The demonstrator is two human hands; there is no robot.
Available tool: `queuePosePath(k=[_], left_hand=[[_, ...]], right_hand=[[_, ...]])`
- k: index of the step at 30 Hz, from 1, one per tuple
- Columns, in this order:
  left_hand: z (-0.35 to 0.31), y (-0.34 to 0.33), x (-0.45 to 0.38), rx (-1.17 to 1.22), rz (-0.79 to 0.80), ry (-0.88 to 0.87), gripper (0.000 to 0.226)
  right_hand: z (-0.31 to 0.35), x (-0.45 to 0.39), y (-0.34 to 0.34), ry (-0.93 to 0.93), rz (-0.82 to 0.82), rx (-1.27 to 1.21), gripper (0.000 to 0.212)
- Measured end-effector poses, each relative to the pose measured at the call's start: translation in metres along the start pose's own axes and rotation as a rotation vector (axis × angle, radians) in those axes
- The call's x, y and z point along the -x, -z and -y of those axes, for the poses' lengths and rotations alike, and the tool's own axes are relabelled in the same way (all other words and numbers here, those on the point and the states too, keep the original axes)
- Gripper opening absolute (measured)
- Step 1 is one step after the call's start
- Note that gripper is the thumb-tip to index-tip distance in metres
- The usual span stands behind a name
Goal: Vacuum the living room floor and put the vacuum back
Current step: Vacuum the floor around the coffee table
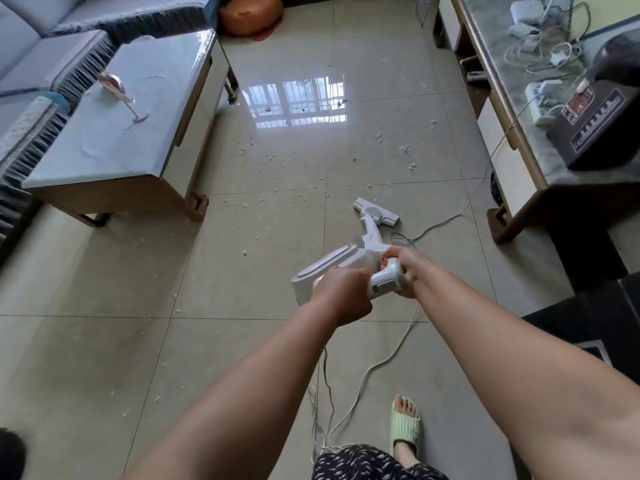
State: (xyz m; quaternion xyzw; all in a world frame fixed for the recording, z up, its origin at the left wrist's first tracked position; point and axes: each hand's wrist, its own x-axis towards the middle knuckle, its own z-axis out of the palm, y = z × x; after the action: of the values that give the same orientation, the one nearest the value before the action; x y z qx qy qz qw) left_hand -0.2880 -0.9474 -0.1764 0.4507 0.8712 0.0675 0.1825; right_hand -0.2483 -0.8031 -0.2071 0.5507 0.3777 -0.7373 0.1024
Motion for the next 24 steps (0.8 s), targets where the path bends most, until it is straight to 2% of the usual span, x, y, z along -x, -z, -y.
queuePosePath(k=[13, 24], left_hand=[[-0.027, 0.008, -0.08, 0.069, 0.004, 0.071, 0.02], [-0.011, 0.022, -0.059, 0.017, 0.013, 0.037, 0.022]], right_hand=[[0.072, -0.035, 0.034, 0.035, -0.016, 0.055, 0.026], [0.059, -0.022, 0.014, -0.005, -0.014, -0.007, 0.02]])
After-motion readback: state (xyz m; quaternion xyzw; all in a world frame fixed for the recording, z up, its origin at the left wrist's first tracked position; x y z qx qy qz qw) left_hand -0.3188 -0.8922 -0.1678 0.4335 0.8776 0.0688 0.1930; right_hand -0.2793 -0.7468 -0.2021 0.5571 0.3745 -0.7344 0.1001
